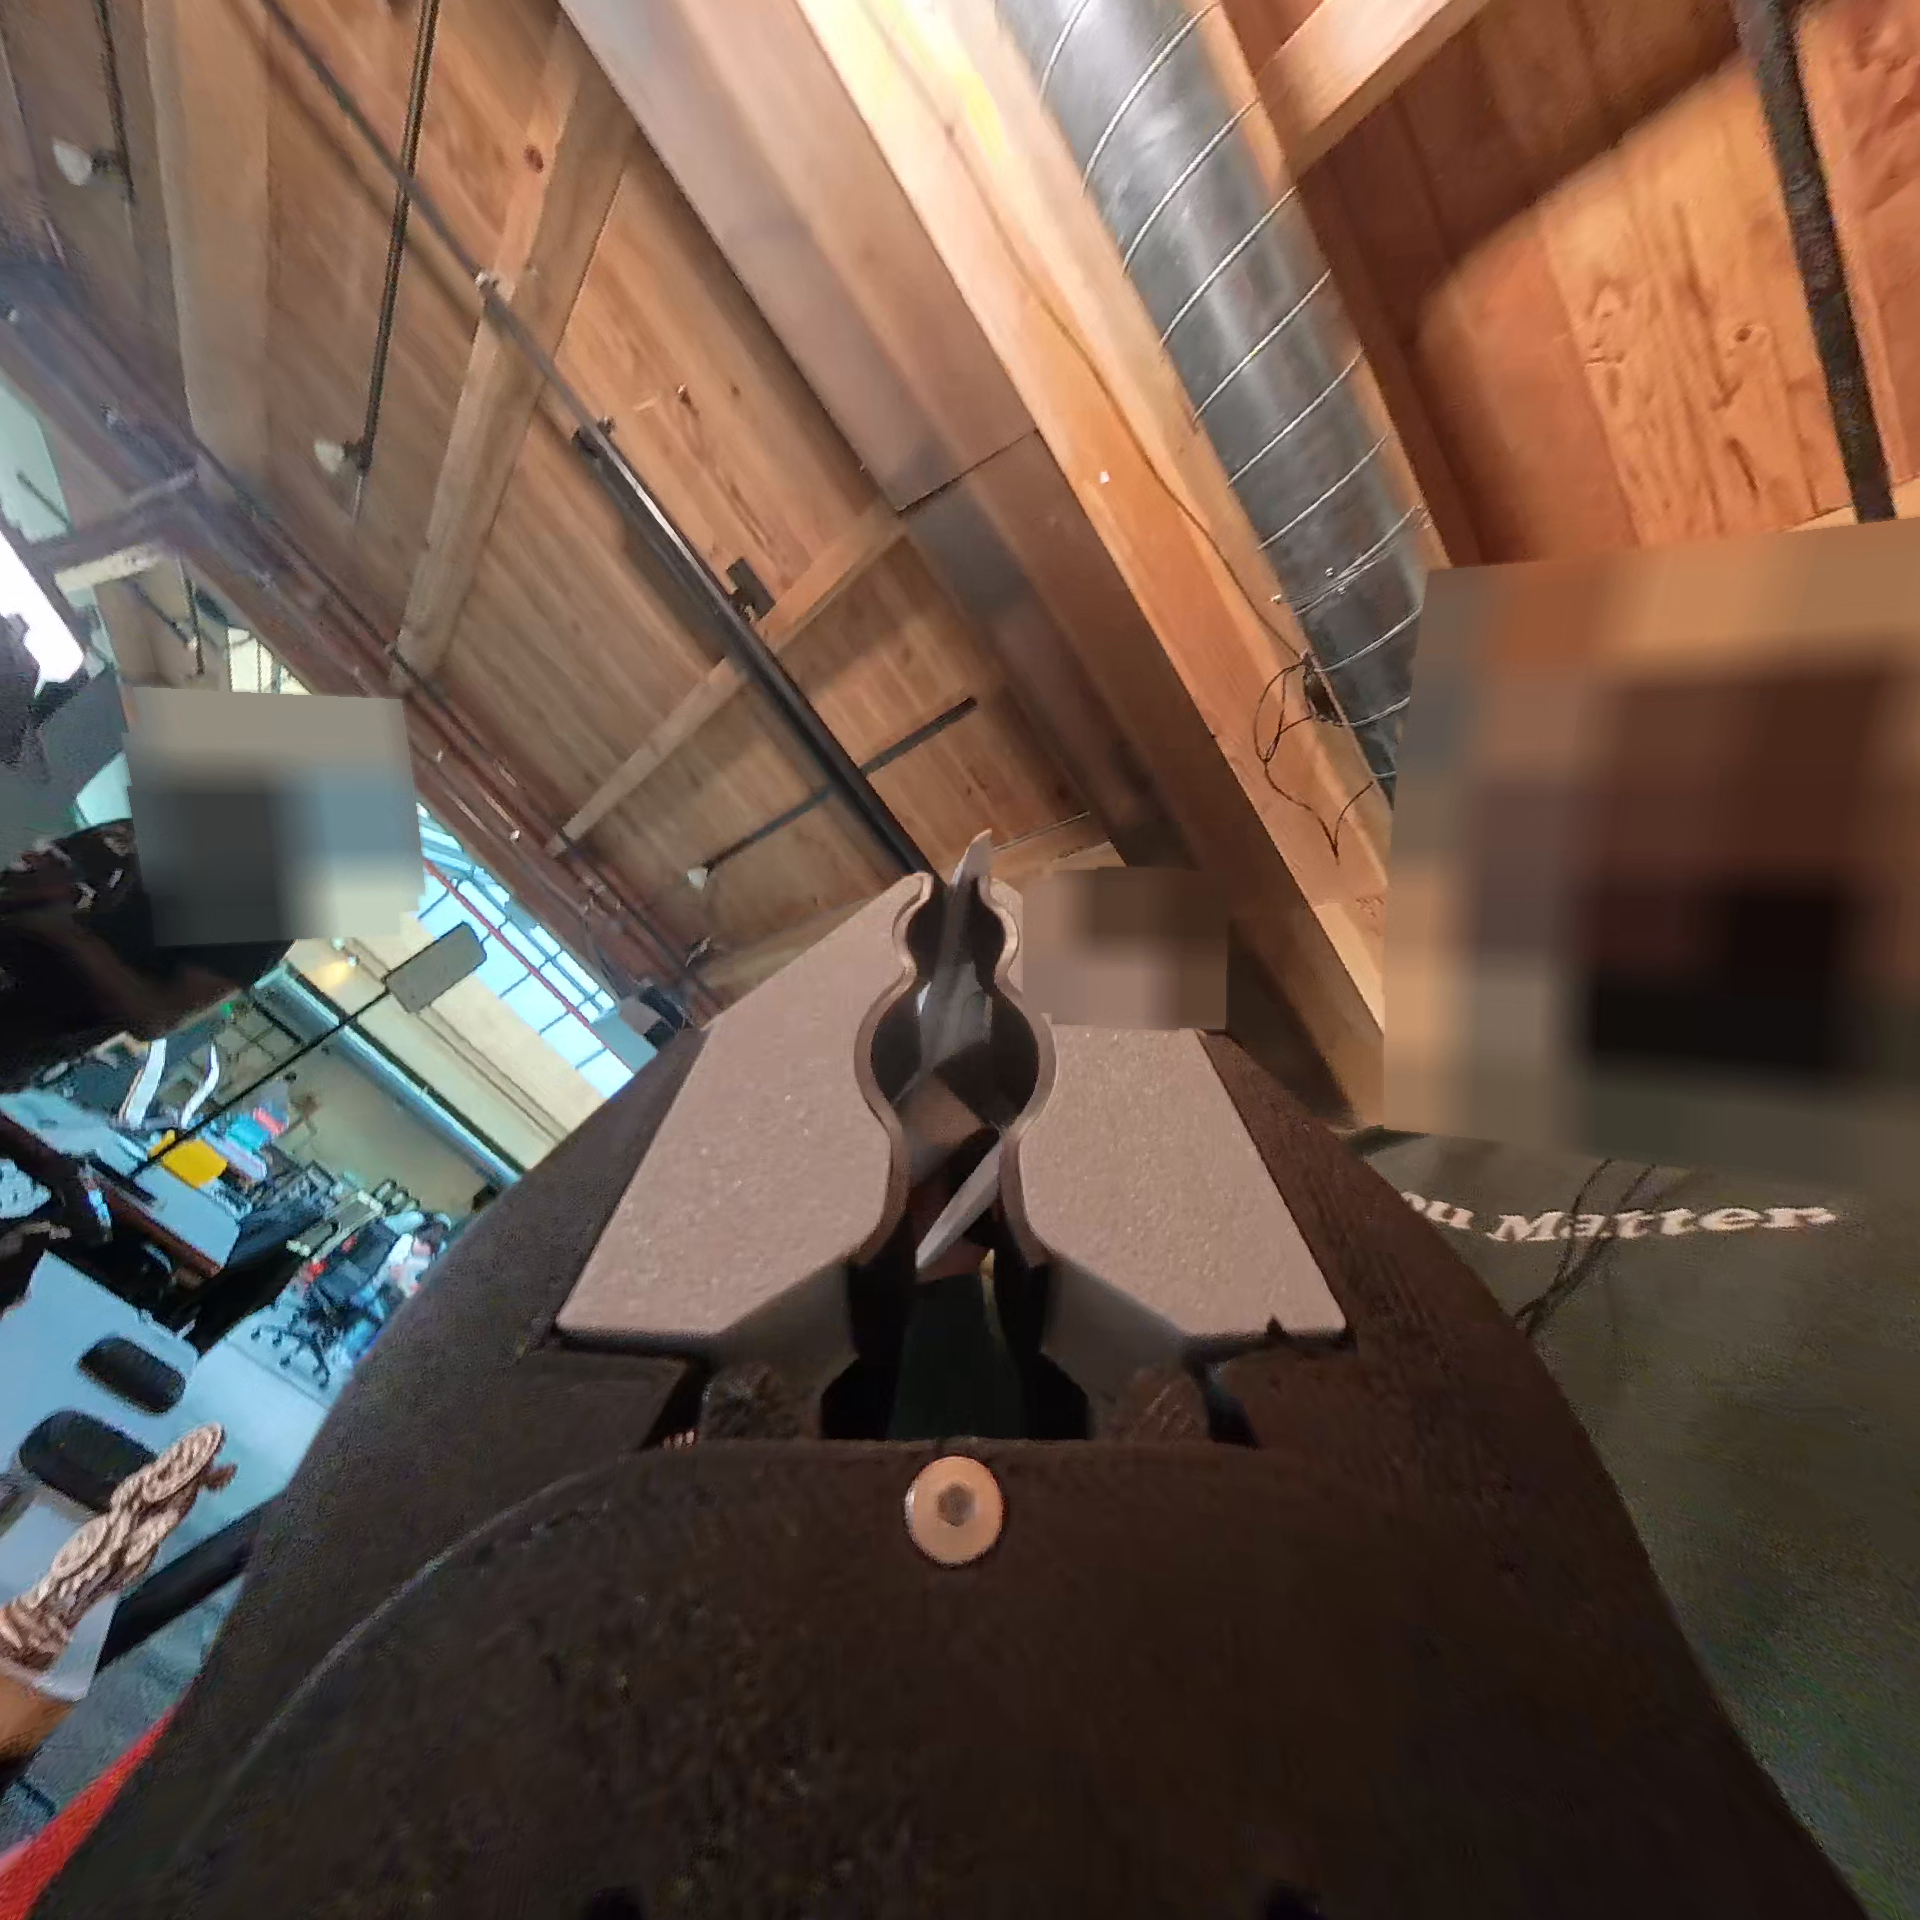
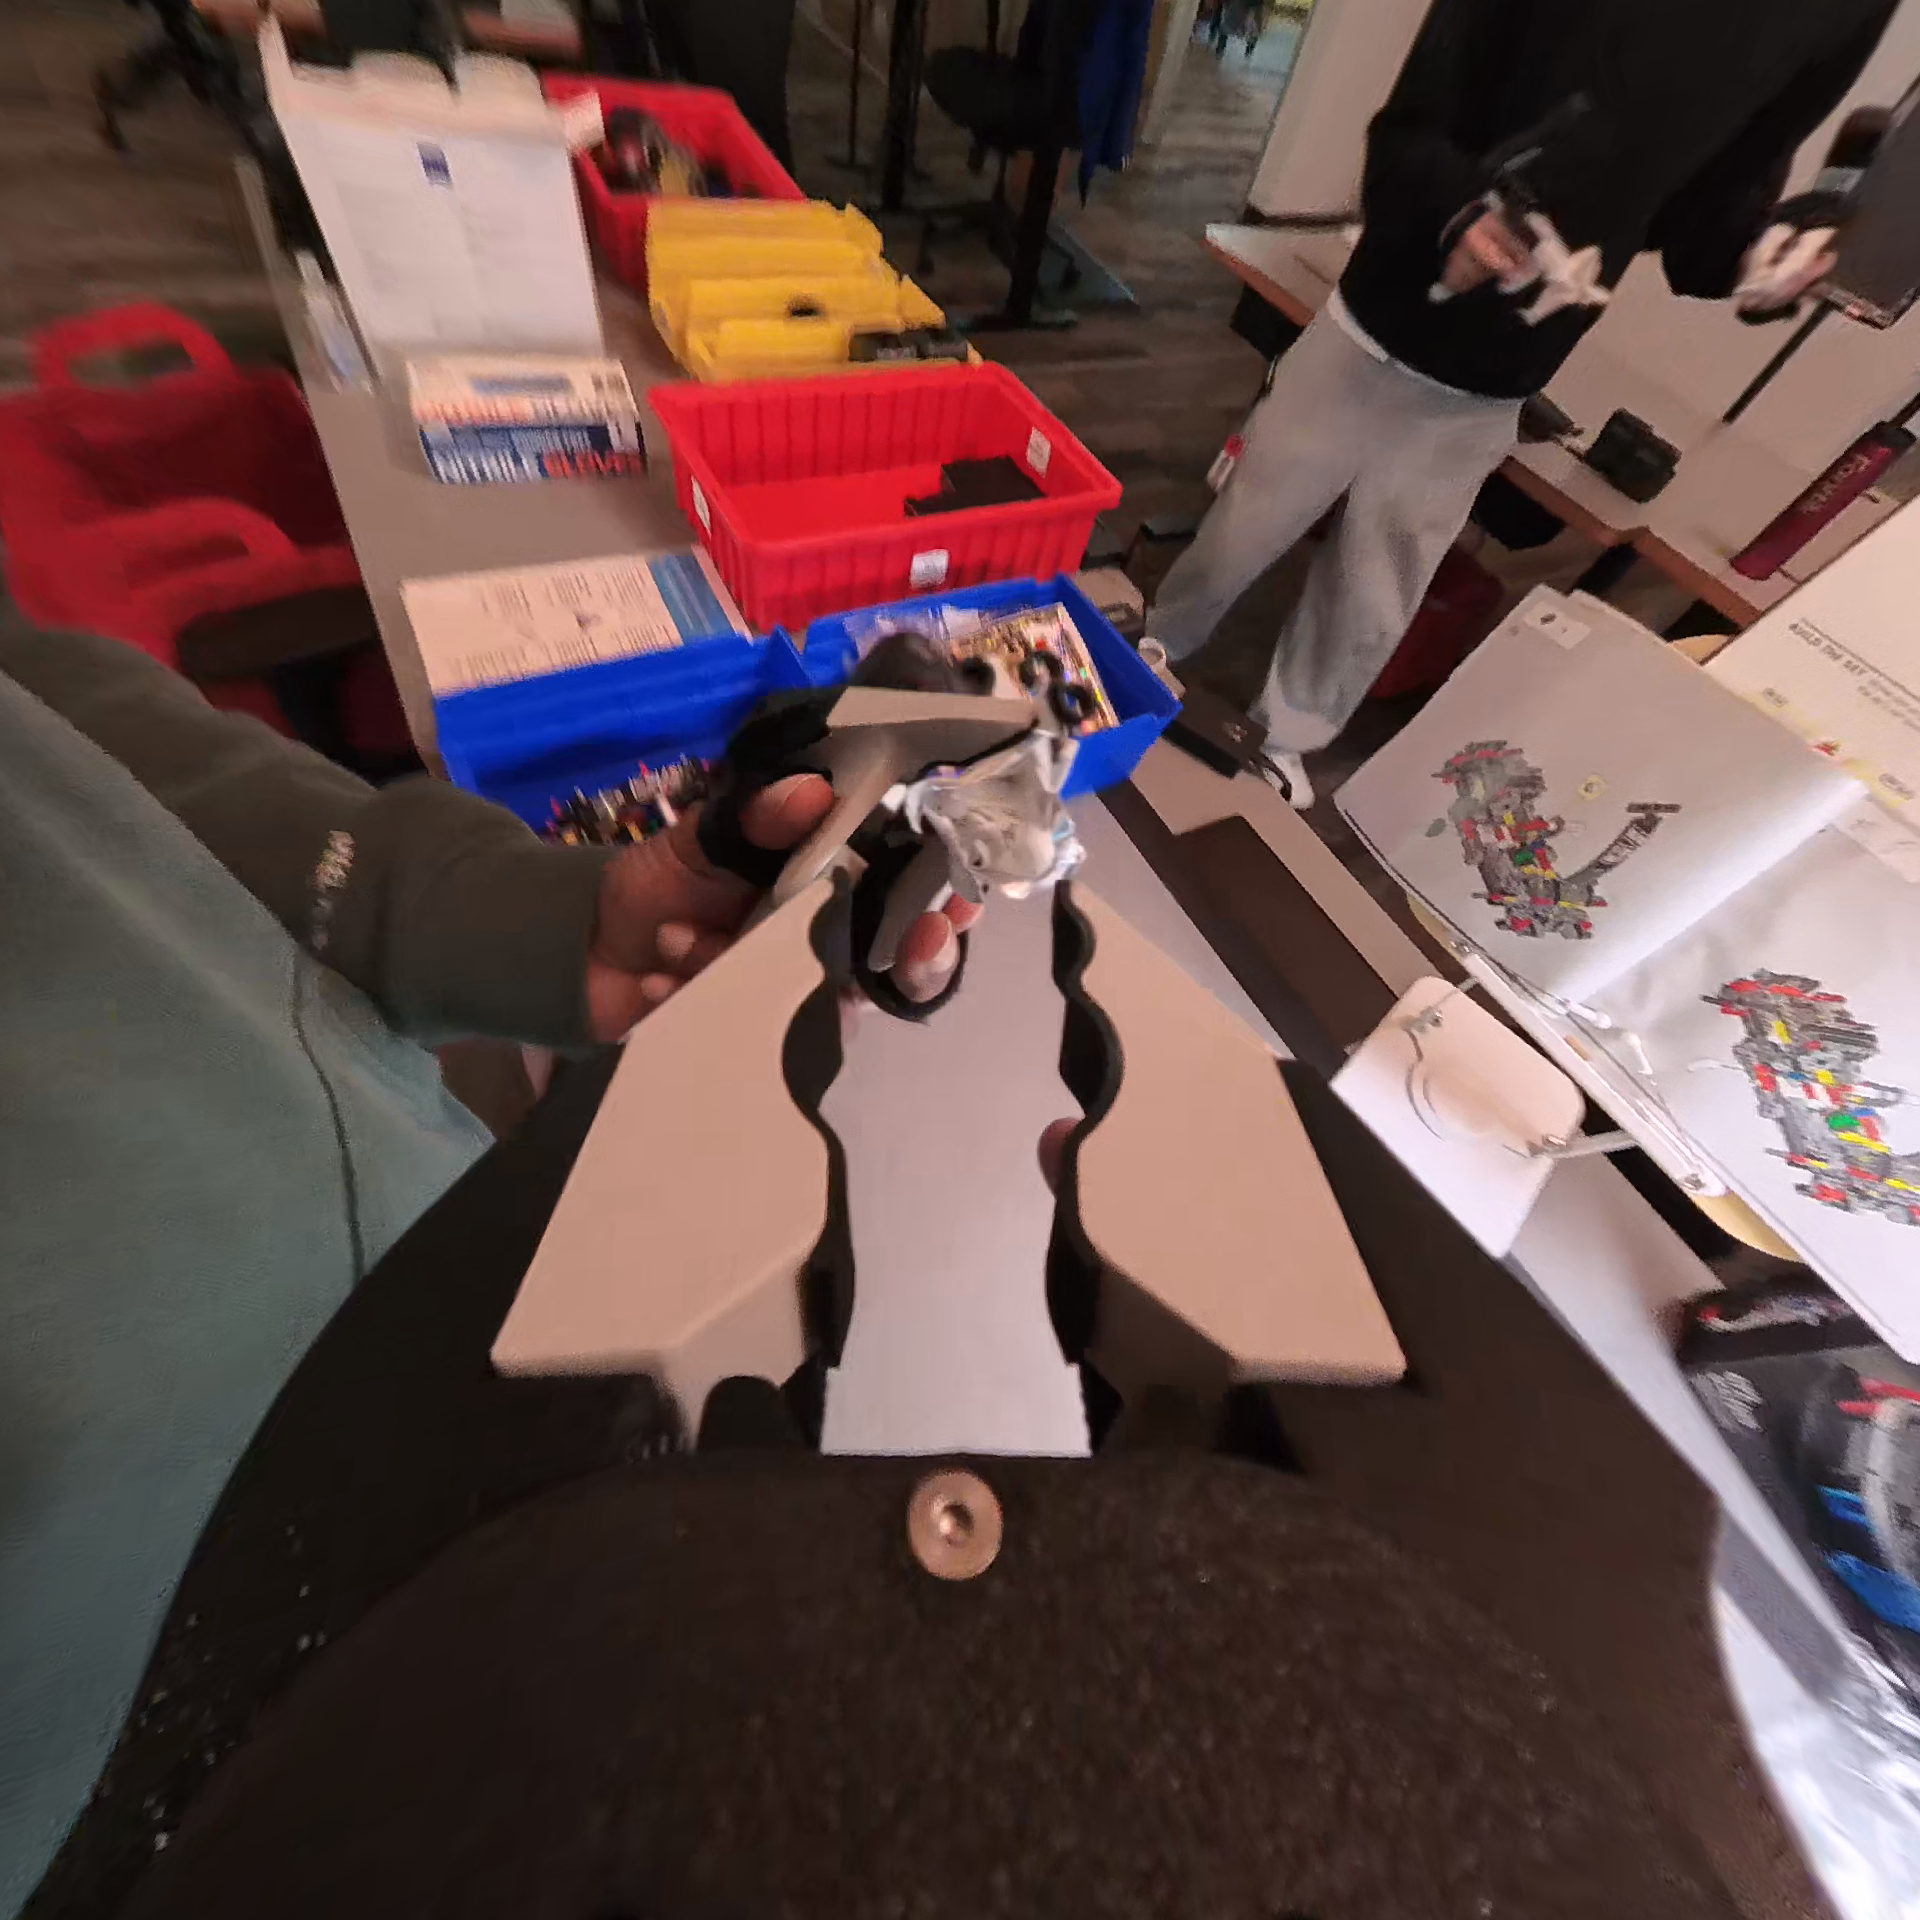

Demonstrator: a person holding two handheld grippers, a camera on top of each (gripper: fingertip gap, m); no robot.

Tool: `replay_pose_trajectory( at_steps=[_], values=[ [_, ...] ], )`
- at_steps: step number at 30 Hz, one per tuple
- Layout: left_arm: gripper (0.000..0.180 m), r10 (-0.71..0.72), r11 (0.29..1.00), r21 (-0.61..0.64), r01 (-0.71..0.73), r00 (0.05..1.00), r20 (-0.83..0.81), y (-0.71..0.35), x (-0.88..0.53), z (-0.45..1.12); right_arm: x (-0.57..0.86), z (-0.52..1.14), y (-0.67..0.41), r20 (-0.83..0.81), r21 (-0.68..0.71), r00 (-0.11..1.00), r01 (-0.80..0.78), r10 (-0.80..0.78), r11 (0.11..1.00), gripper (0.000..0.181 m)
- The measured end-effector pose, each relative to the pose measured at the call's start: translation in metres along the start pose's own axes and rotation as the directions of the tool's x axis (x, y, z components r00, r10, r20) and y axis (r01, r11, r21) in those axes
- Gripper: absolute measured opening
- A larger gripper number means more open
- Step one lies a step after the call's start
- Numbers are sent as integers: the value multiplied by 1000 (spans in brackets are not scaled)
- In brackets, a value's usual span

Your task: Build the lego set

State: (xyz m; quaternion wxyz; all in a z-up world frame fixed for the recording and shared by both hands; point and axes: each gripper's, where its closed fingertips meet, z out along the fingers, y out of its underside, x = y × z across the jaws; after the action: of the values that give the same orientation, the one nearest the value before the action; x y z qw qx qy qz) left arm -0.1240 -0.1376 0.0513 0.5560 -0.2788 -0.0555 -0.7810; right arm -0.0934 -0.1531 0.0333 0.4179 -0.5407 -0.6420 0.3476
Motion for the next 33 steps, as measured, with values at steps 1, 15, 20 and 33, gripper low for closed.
replay_pose_trajectory(
  at_steps=[1,15,20,33],
  values=[
    [2,10,1000,12,-10,1000,-15,-4,5,-2,1,-1,-7,2,47,999,-36,36,998,40],
    [0,166,980,-84,-180,975,-148,-1,58,-6,-32,34,-39,107,211,994,-24,2,977,6],
    [0,268,933,-226,-281,959,-89,16,57,-23,-47,31,-23,280,120,959,12,-46,993,6],
    [21,729,528,-831,-176,596,337,57,33,-159,-120,100,62,726,-162,688,161,7,974,7]
  ],
)
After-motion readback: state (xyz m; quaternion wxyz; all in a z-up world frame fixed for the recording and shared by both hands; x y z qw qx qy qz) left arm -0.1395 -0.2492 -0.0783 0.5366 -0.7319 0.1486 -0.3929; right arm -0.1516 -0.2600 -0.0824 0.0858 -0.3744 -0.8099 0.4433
